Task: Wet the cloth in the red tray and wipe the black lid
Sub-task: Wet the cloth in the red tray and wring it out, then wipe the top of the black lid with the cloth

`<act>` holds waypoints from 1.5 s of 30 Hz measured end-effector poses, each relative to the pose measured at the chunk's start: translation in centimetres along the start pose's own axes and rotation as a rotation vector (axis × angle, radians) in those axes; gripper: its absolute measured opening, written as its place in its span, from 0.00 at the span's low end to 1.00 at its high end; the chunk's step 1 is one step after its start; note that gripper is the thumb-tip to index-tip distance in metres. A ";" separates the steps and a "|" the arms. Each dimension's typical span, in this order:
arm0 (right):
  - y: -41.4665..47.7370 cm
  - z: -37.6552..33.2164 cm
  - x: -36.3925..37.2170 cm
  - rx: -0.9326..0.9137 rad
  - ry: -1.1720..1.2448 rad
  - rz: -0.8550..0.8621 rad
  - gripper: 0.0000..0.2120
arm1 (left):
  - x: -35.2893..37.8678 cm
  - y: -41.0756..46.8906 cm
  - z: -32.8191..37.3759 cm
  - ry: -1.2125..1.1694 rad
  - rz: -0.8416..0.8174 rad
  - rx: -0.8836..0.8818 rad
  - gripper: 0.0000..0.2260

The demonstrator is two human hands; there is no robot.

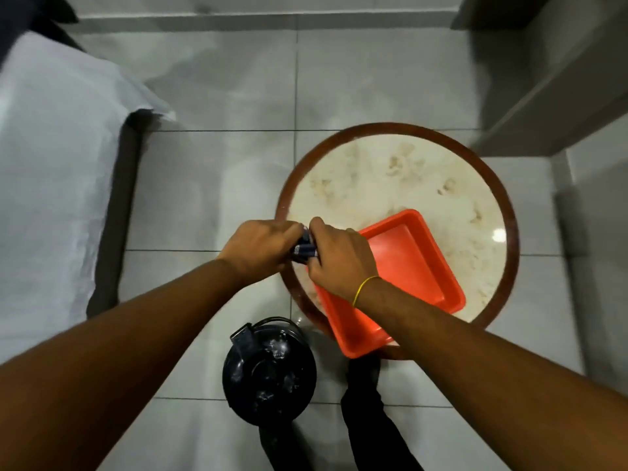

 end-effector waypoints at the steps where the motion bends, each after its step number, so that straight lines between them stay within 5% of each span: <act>1: 0.9 -1.6 0.6 -0.033 -0.003 0.006 0.13 | 0.0 -1.4 -1.4 -0.003 0.048 -0.041 0.13; 6: 2.1 -6.8 9.1 -0.078 0.067 -0.005 0.15 | 6.1 -9.0 -6.6 -0.052 0.179 -0.269 0.15; 14: -8.1 -2.8 32.1 0.109 0.148 -0.302 0.29 | 30.6 -19.5 -3.1 -0.378 0.075 -0.406 0.23; 19: -16.7 1.1 40.7 0.027 -0.003 -0.560 0.38 | 42.3 -24.8 2.3 -0.319 -0.352 -0.453 0.32; 25: -18.7 1.5 41.0 -0.070 -0.091 -0.543 0.32 | 40.9 -26.7 1.5 -0.423 -0.193 -0.409 0.24; 29: -17.0 1.2 41.3 -0.132 -0.145 -0.357 0.38 | 40.1 -24.1 -2.8 -0.403 0.011 -0.574 0.18; 36: -15.7 2.6 47.0 -0.188 -0.204 -0.344 0.37 | 45.4 -18.8 -9.0 -0.519 -0.232 -0.670 0.21; 42: -15.4 2.3 48.3 -0.178 -0.203 -0.203 0.38 | 46.6 -18.4 -10.9 -0.363 -0.055 -0.768 0.26; 45: -15.6 2.0 48.4 0.026 -0.211 -0.135 0.39 | 46.5 -18.2 -11.5 -0.346 -0.033 -0.859 0.25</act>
Point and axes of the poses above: each hand's wrist, its own y-axis towards the middle knuckle, its own x-axis out of the palm, z = x × y, the point moved 3 cm from there along y, towards the middle knuckle, and after that the axes turned 6 degrees about -x, right-handed, at the moved point
